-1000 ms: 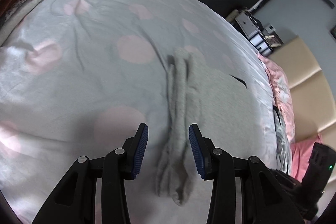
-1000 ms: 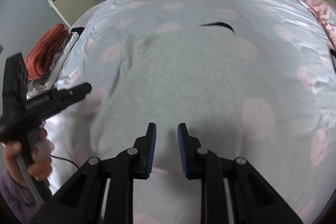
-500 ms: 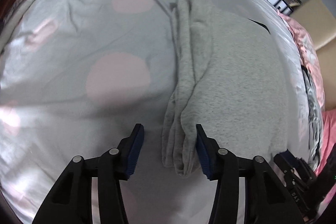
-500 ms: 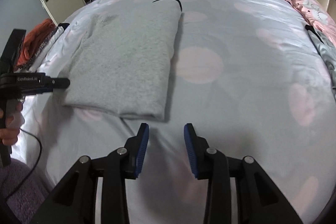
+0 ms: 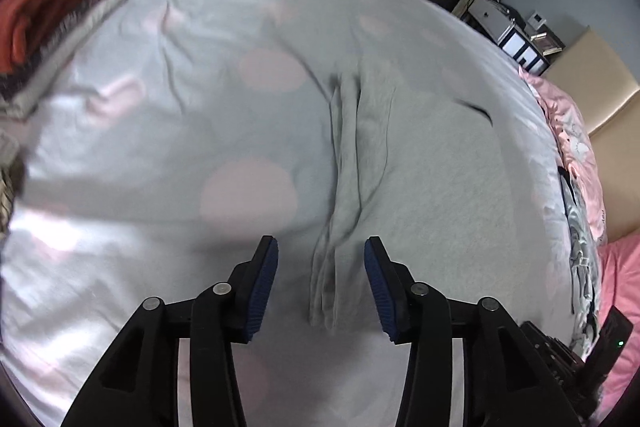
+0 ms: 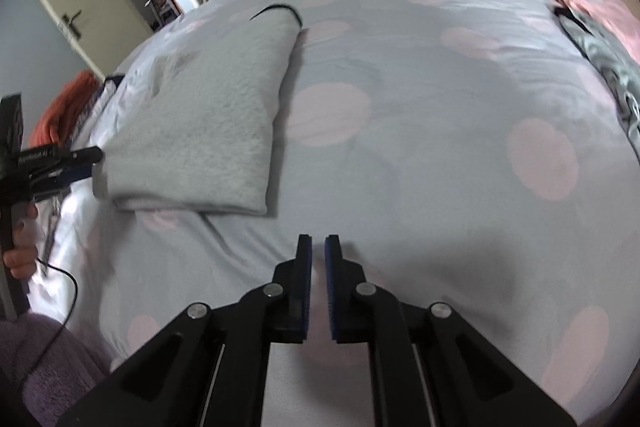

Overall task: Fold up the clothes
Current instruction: 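Grasp the folded sweatshirt edge with both grippers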

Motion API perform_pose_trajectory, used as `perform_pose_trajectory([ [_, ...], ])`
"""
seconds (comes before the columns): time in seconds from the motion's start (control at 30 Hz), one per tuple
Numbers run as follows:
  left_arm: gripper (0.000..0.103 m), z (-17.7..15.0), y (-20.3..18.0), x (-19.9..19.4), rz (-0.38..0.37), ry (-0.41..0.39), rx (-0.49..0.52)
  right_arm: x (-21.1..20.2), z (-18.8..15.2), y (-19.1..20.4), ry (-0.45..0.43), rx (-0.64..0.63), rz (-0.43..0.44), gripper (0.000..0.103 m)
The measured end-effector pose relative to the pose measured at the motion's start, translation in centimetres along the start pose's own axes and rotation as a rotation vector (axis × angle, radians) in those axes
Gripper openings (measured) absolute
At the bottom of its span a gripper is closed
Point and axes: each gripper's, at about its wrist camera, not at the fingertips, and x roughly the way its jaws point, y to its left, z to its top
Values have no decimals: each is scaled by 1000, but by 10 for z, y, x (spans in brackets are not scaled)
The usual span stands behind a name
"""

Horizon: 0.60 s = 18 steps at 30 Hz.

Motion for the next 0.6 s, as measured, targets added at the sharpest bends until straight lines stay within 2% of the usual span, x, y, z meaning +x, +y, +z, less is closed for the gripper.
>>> perform_pose_trajectory([
  [0.07, 55, 5, -4, 3, -8, -27, 6, -5, 4, -7, -14, 46, 38, 14],
  [0.13, 55, 18, 4, 14, -19, -20, -2, -10, 9, -14, -27, 93, 77, 37],
  [0.2, 55, 29, 4, 27, -42, -12, -11, -6, 25, -10, -36, 103, 128, 41],
  [0.27, 57, 40, 2, 40, -68, 0, -22, 3, 43, -7, -32, 95, 134, 43],
  [0.33, 63, 49, 2, 53, -93, 20, -27, 16, 62, -3, -22, 85, 139, 44],
  [0.4, 64, 56, 2, 67, -111, 47, -28, 31, 81, -1, -5, 81, 154, 44],
  [0.53, 64, 67, 6, 93, -99, 110, -11, 60, 118, 1, 23, 70, 169, 44],
  [0.6, 64, 73, 6, 99, -134, 124, -1, 75, 132, -1, 41, 79, 192, 44],
])
